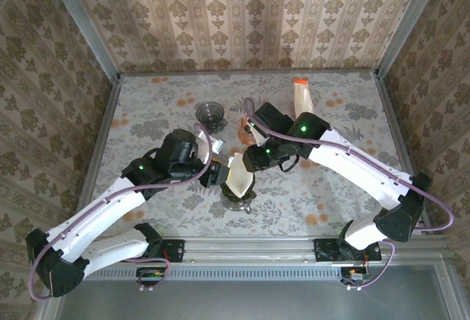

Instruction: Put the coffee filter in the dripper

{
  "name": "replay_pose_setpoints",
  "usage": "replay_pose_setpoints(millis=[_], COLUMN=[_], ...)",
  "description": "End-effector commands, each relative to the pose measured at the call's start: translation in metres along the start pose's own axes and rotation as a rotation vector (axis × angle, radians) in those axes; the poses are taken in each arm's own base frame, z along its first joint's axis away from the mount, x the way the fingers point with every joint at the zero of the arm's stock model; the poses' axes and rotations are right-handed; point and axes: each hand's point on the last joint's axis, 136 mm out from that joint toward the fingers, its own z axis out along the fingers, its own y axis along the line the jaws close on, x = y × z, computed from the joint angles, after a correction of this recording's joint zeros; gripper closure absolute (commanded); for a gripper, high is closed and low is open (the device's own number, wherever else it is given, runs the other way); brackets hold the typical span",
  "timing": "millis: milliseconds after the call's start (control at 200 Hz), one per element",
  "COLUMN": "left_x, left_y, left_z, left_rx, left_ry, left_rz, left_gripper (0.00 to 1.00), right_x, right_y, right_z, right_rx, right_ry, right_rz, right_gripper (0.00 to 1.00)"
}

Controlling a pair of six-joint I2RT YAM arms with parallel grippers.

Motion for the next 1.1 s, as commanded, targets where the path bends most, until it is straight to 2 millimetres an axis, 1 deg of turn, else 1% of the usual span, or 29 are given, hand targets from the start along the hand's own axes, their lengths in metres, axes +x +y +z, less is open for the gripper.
replay_pose_setpoints(millis=[0,130,260,425,550,675,770,820,945,1095], left_x=[-0.005,-0.005,-0.004,-0.004,-0.004,-0.005,-0.005,-0.006,-0.01,-0.008], left_y=[-0.002,-0.001,-0.001,-0.001,-0.001,0.0,-0.001,-0.001,-0.001,0.003], left_z=[0.0,0.0,0.0,0.001,0.0,0.0,-0.001,-0.002,-0.009,-0.014], left_rx=[0.015,0.013,0.013,0.013,0.013,0.009,0.007,0.008,0.003,-0.002], left_ry=[-0.016,-0.017,-0.017,-0.017,-0.019,-0.019,-0.019,-0.022,-0.05,-0.056], left_rz=[-0.012,-0.013,-0.016,-0.018,-0.016,-0.017,-0.019,-0.022,-0.032,-0.056], left_gripper=[0.69,0.7,0.7,0.7,0.7,0.7,0.7,0.69,0.6,0.58], right_x=[-0.003,0.0,0.004,0.011,0.012,0.012,0.012,0.012,0.01,0.009], right_y=[0.006,0.01,0.011,0.01,0.01,0.01,0.01,0.01,0.007,0.002], right_z=[0.001,0.004,0.006,0.007,0.005,0.005,0.006,0.007,0.01,0.013], right_rx=[-0.016,-0.026,-0.024,-0.001,0.001,-0.001,0.007,0.015,0.045,0.093], right_ry=[-0.03,-0.016,-0.004,0.016,0.007,0.003,0.004,0.002,-0.005,-0.011], right_rz=[-0.022,-0.021,-0.018,-0.04,-0.048,-0.044,-0.048,-0.052,-0.051,-0.049], right_gripper=[0.61,0.63,0.7,0.71,0.73,0.82,0.94,1.0,1.0,1.0])
